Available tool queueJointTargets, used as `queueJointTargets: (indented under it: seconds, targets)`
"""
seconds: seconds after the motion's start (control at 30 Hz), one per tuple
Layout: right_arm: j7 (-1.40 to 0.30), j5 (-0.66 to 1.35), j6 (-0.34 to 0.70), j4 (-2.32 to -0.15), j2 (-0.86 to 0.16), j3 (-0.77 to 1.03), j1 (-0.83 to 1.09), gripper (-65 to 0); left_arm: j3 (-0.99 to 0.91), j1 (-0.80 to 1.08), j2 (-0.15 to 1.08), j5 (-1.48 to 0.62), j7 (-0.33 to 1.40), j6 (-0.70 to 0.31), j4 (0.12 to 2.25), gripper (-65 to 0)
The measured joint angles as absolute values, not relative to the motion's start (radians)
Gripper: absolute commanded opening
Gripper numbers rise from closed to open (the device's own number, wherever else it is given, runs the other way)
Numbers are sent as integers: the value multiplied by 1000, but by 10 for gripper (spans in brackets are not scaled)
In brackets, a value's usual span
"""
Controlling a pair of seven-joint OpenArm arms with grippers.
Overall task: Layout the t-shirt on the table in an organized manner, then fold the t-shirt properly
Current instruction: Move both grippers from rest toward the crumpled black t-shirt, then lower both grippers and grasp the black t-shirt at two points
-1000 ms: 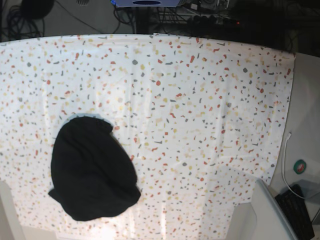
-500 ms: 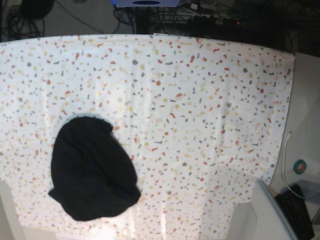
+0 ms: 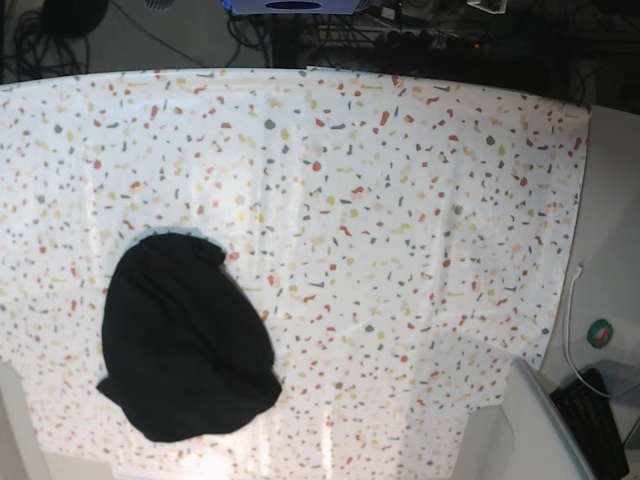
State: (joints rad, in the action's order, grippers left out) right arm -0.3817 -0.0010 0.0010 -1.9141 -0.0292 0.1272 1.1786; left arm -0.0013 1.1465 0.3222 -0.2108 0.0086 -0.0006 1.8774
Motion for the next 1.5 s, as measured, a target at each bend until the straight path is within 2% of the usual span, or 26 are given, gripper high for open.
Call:
queueJointTargets:
  seconds: [0.27,0.57,0.83,0.93,1.1,1.2,1.33,1.5]
  targets:
    - [-163,-1,0,-1959,-30,127,1090,-650,-6,1066,324,-211,14,7,1927,-650]
    - [-139,-2,6,-1969,-35,127,854,-650,4,866,321,-215,17,7,1946,-650]
    - [-371,-1,8,-1961,-36,127,605,-650,7,700,316,-215,44,2,1936,-650]
    - [-455,2,6,-1951,-64,123,499,-650,8,601,316,-215,187,1,1932,-650]
    - [-499,3,9,-1821,-67,124,286,-650,8,393,249,-212,379,1,1925,-650]
    - [-507,0,8,-1698,-68,126,199,-650,15,305,215,-211,427,4,1876,-650]
    - [-508,1,7,-1528,-69,127,64,-650,88,165,218,-211,420,7,1726,-650]
    - [-502,-3,5,-1349,-69,127,-67,-650,128,47,211,-211,433,2,1427,-650]
